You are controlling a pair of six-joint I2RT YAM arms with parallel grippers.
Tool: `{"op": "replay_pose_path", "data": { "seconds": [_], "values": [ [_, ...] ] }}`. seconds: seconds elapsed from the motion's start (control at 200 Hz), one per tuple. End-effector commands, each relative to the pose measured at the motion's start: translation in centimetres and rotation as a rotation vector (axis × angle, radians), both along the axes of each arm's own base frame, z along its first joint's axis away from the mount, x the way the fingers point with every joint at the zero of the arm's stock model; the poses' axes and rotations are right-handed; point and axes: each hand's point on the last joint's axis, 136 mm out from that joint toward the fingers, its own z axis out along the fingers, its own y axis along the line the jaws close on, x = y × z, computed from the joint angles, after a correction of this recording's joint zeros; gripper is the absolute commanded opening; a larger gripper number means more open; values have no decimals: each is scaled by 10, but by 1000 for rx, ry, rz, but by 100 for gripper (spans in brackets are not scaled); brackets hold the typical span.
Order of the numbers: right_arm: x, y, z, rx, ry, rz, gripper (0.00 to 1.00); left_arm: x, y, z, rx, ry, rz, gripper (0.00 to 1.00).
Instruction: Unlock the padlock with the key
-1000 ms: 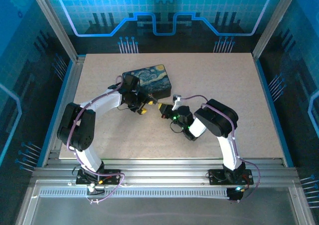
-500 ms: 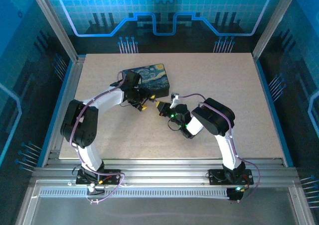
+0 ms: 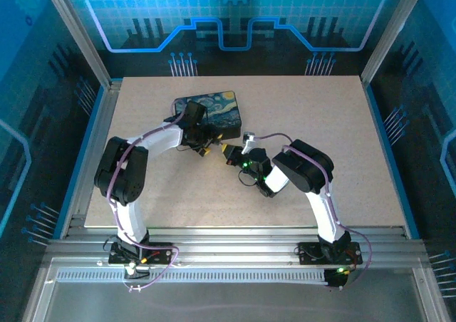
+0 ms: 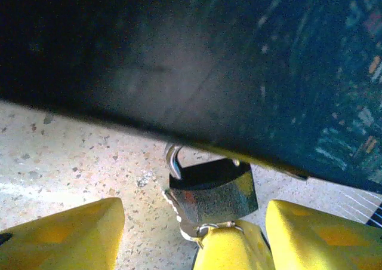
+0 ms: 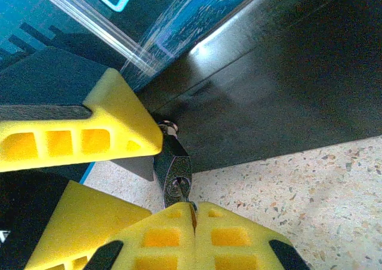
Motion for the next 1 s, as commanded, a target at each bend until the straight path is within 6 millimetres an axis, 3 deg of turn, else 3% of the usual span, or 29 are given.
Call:
{"op": "replay_pose_path", "data": {
  "seconds": [0.0, 0.14, 0.58, 0.76, 0.995],
  "values": [
    [2, 6, 12, 41, -33, -2, 0, 15, -5, 2, 28, -55, 10, 64],
    [3, 8, 13, 41, -32, 2, 0, 18, -5, -5, 27, -60, 37, 61],
    [5, 11, 10, 37, -27, 10, 0, 21, -5, -17, 30, -44, 52, 23],
    [6, 9, 10, 51, -31, -6, 0, 18, -13, -17, -24, -20, 52, 15],
    [9, 16, 16, 93, -28, 1, 0, 6, -38, -18, -189, 50, 54, 8]
  ]
}}
